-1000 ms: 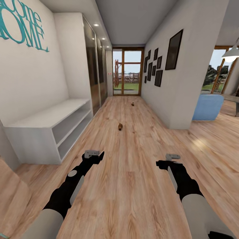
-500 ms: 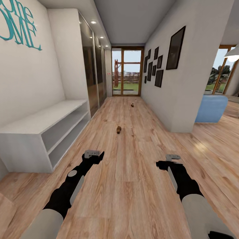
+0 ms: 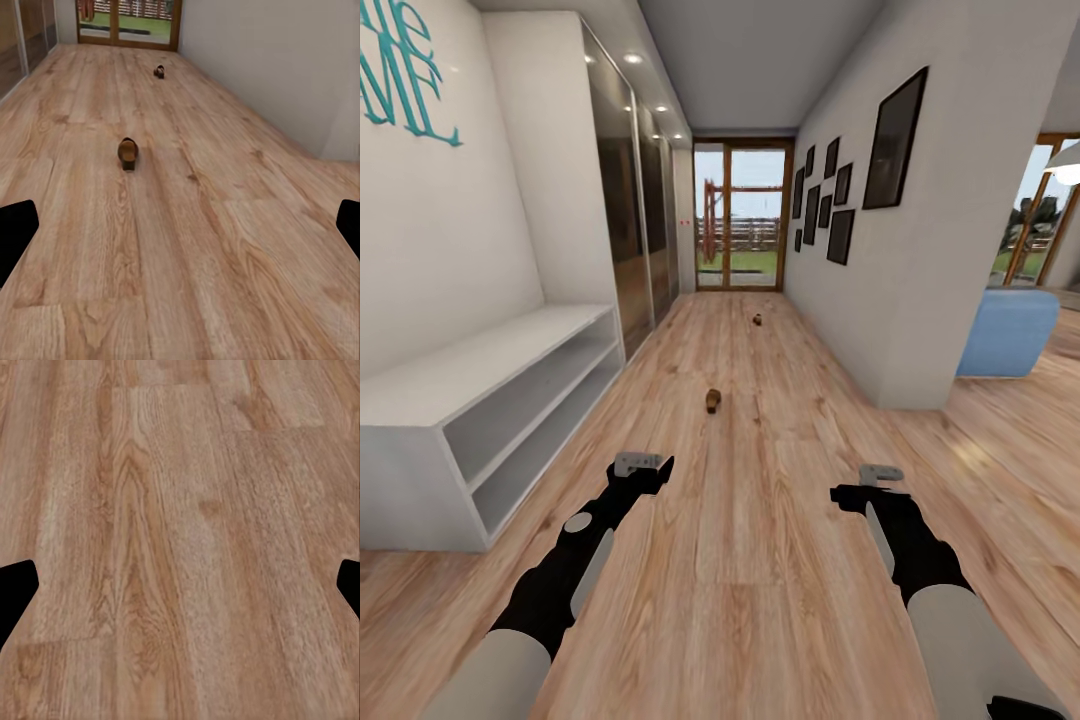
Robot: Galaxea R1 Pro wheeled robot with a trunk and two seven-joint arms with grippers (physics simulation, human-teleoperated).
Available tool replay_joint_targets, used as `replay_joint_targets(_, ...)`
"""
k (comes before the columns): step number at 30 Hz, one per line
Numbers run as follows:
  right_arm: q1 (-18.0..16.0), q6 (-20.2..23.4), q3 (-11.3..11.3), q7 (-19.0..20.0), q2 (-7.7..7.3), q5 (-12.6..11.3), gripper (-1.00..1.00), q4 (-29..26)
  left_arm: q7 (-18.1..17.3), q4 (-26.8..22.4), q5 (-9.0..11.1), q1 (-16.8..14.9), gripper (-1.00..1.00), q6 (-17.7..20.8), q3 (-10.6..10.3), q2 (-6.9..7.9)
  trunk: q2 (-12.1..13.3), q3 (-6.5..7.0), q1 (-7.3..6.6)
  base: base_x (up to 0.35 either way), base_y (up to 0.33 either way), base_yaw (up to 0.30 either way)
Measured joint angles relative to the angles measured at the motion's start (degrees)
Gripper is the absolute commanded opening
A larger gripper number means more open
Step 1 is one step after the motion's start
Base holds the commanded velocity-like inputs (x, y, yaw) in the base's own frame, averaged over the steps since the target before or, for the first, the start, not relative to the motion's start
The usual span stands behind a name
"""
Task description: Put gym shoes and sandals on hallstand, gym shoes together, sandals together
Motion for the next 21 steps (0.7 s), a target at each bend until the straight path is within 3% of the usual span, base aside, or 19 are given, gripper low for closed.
replay_joint_targets(21, 0.0, 0.0, 0.1, -0.2, 0.05, 0.0, 1.0, -0.5, 0.0, 0.0, 0.0, 0.0, 1.0, 0.0, 0.0, 0.0, 0.0, 0.0, 0.0, 0.349, -0.092, 0.0)
